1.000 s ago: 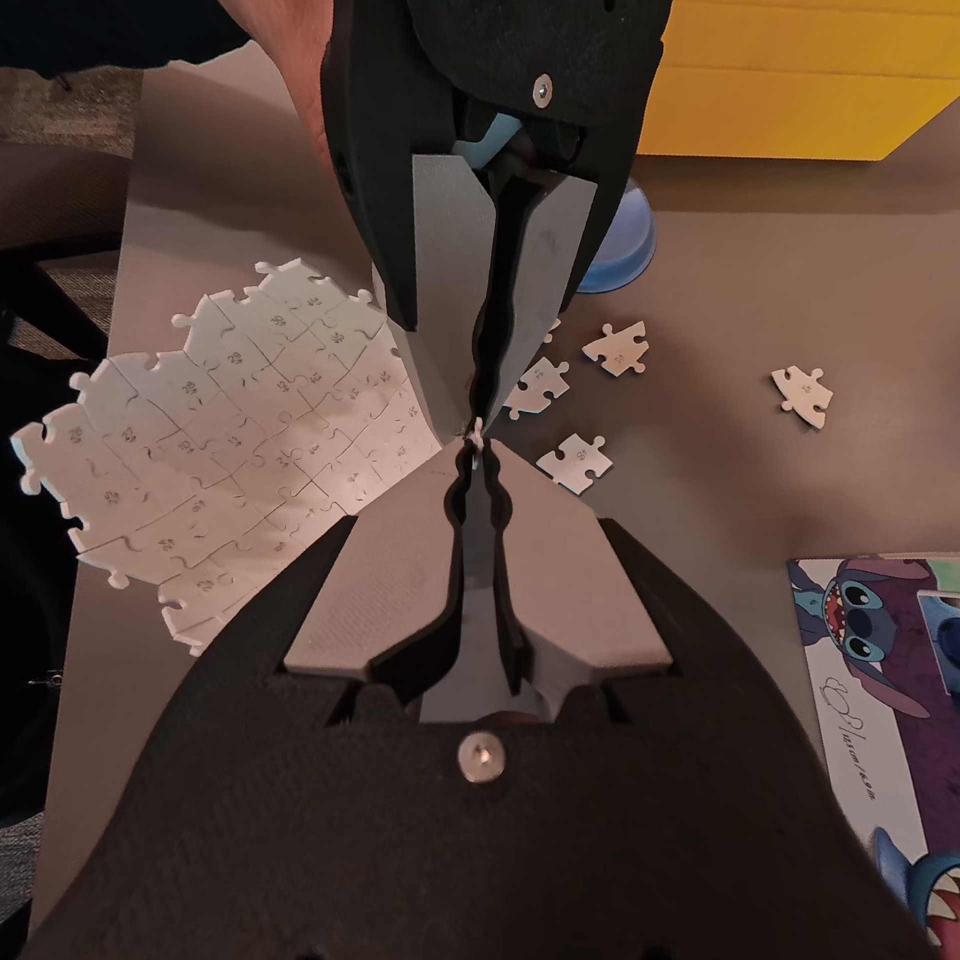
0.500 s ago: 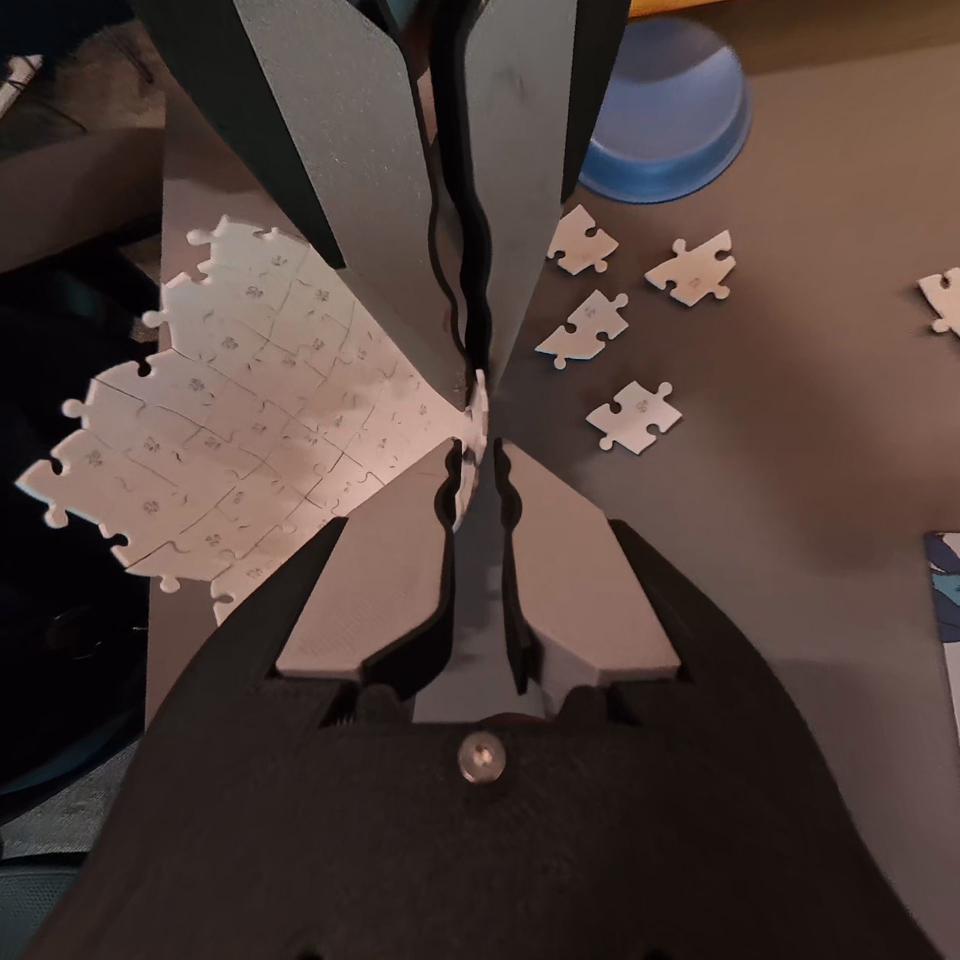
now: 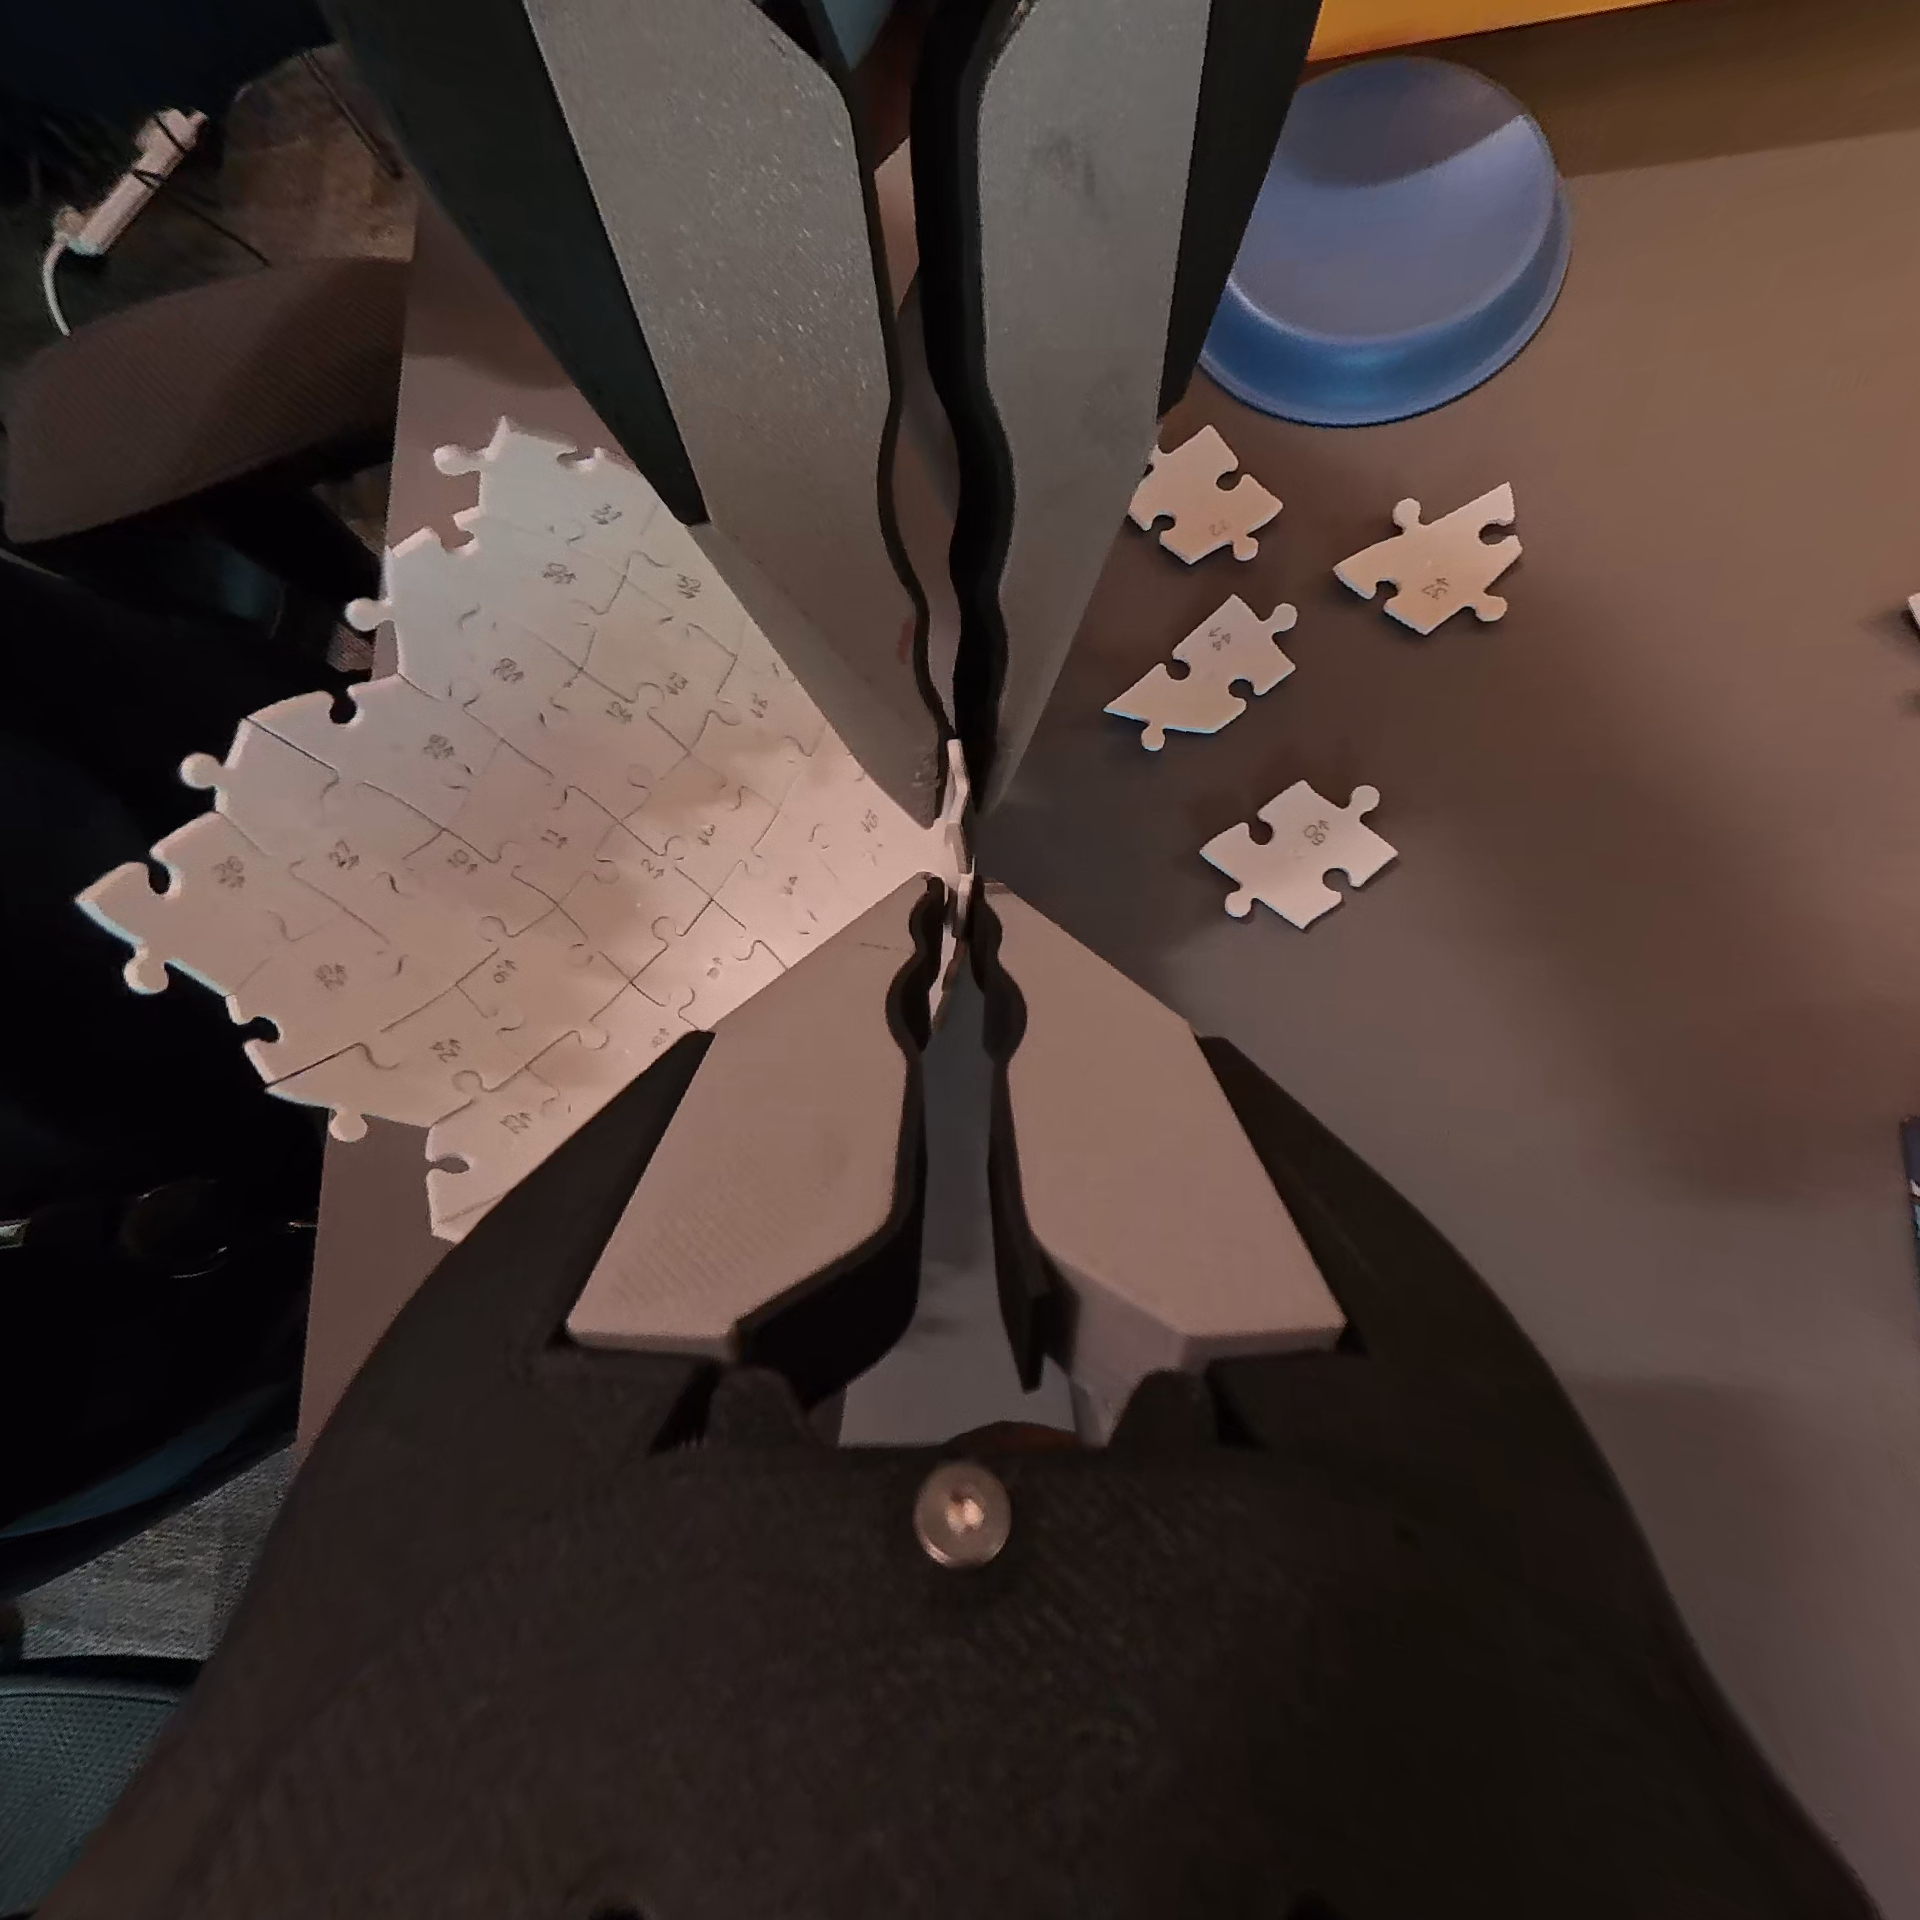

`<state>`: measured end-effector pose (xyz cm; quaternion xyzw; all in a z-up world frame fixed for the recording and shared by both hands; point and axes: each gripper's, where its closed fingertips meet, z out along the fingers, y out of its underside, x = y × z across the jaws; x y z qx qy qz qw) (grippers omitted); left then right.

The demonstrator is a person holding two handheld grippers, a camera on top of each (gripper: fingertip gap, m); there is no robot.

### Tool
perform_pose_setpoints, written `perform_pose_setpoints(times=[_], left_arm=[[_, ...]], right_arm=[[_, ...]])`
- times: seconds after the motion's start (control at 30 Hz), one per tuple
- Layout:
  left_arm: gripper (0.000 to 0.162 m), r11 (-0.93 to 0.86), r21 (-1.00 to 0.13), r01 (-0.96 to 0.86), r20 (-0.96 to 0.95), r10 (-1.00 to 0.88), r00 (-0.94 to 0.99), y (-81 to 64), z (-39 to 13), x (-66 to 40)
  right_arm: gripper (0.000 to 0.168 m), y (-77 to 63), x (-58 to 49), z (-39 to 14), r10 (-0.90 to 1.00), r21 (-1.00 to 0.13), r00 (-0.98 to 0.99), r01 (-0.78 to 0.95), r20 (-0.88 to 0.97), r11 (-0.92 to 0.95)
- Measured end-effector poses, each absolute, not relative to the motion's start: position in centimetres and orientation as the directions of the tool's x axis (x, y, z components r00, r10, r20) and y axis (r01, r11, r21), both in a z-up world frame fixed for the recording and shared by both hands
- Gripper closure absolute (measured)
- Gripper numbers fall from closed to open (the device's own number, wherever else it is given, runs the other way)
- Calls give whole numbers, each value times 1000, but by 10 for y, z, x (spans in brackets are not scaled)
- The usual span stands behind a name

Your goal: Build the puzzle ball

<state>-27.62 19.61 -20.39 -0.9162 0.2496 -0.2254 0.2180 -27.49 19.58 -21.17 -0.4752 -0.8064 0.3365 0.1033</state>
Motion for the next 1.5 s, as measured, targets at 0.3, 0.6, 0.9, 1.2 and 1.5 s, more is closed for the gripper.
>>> perform_pose_setpoints(times=[0.3,0.6,0.9,1.2,1.5], left_arm=[[159,-781,-498,-377,288,-559,778,196,-207,-275],[162,-789,-485,-377,272,-545,793,197,-207,-277],[162,-793,-482,-372,270,-539,798,197,-207,-277],[159,-802,-480,-356,300,-531,792,196,-206,-274],[161,-801,-473,-368,271,-529,804,197,-207,-276]], right_arm=[[168,196,-274,-211,839,-631,-528,697,-130,341],[167,198,-276,-211,843,-643,-519,697,-145,318],[168,195,-277,-212,829,-654,-521,703,-204,280],[168,195,-274,-211,834,-637,-520,710,-186,301],[168,195,-277,-212,843,-642,-504,713,-189,282]])
